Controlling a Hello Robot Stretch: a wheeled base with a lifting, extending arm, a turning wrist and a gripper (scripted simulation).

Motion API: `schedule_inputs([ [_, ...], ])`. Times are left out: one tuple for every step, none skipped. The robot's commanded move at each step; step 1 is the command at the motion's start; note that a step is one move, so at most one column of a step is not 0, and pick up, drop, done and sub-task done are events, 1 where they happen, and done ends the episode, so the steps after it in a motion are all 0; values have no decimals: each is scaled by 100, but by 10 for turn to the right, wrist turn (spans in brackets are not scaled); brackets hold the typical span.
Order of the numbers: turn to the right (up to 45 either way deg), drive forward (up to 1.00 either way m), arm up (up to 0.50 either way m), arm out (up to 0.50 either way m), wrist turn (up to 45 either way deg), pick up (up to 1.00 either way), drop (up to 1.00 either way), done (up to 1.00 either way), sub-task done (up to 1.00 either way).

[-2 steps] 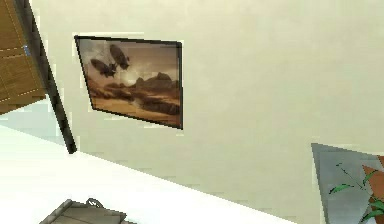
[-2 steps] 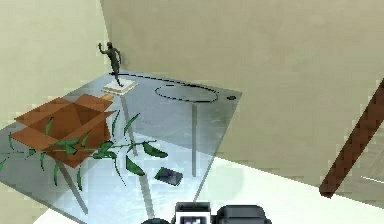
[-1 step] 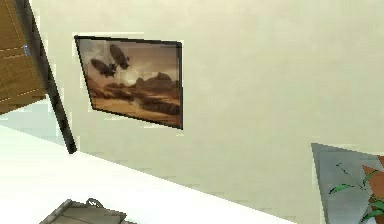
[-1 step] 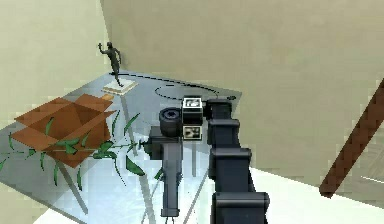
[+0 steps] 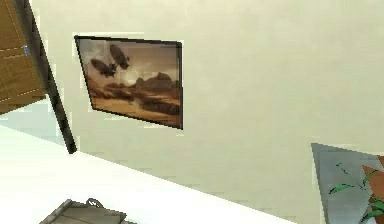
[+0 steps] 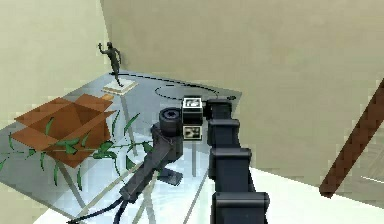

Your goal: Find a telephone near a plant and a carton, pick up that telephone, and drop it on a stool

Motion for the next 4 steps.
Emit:
schedule_inputs([
  [0,0,0,0,450,0,0,0,0],
  [0,0,0,0,450,0,0,0,0],
  [0,0,0,0,390,0,0,0,0],
  [0,0,-30,0,0,0,0,0,0],
])
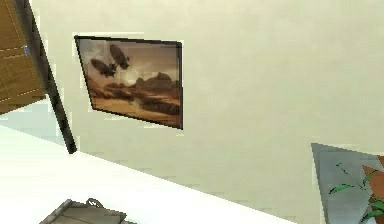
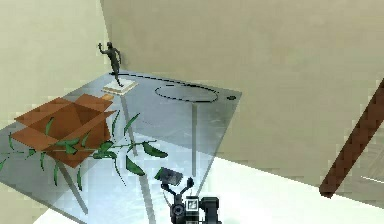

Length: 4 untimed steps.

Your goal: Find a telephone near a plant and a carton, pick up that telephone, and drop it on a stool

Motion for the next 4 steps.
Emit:
schedule_inputs([
  [0,0,0,0,0,100,0,0,0],
  [0,0,10,0,0,0,0,0,0],
  [0,0,26,0,0,0,0,0,0],
  [0,0,0,0,-450,0,0,0,0],
])
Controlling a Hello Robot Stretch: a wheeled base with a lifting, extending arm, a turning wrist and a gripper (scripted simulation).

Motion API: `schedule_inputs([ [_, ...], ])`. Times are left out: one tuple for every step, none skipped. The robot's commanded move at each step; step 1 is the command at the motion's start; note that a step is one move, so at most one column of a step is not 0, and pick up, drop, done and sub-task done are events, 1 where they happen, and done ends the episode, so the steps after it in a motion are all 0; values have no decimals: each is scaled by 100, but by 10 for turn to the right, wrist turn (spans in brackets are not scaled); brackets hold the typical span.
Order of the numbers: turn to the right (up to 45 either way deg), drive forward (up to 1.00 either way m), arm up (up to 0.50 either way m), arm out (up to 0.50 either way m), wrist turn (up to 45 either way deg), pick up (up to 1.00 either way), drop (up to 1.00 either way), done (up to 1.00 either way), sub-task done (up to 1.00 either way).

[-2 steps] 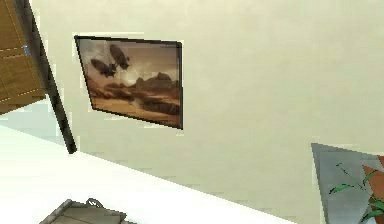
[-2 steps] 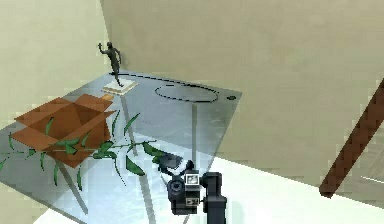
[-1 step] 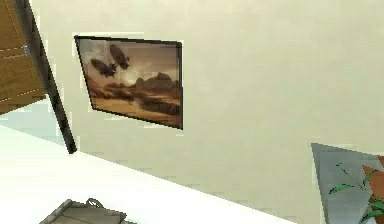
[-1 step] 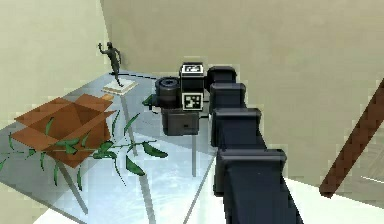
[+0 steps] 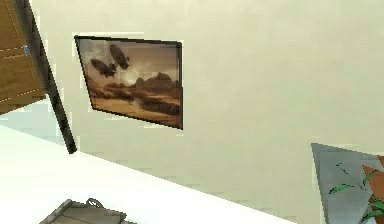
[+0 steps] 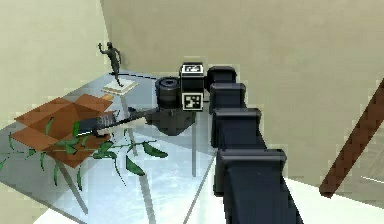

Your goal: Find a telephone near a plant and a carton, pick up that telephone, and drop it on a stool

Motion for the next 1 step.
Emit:
schedule_inputs([
  [0,0,0,0,-450,0,0,0,0],
])
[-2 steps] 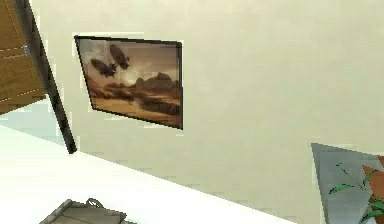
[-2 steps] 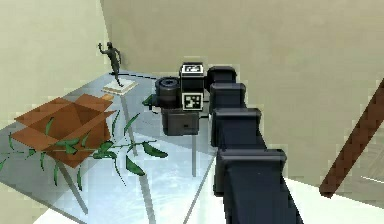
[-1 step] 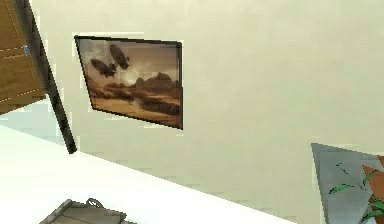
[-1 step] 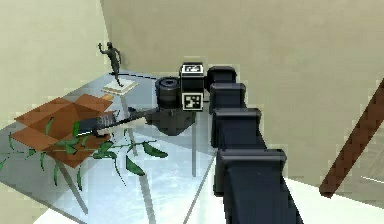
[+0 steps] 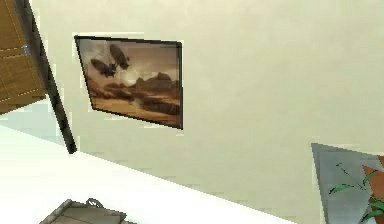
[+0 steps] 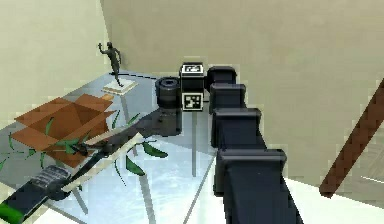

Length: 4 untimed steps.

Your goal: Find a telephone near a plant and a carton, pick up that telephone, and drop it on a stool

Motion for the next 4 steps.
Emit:
schedule_inputs([
  [0,0,0,0,-330,0,0,0,0],
  [0,0,0,-18,0,0,0,0,0],
  [-450,0,0,0,0,0,0,0,0],
  [-240,0,0,0,0,0,0,0,0],
])
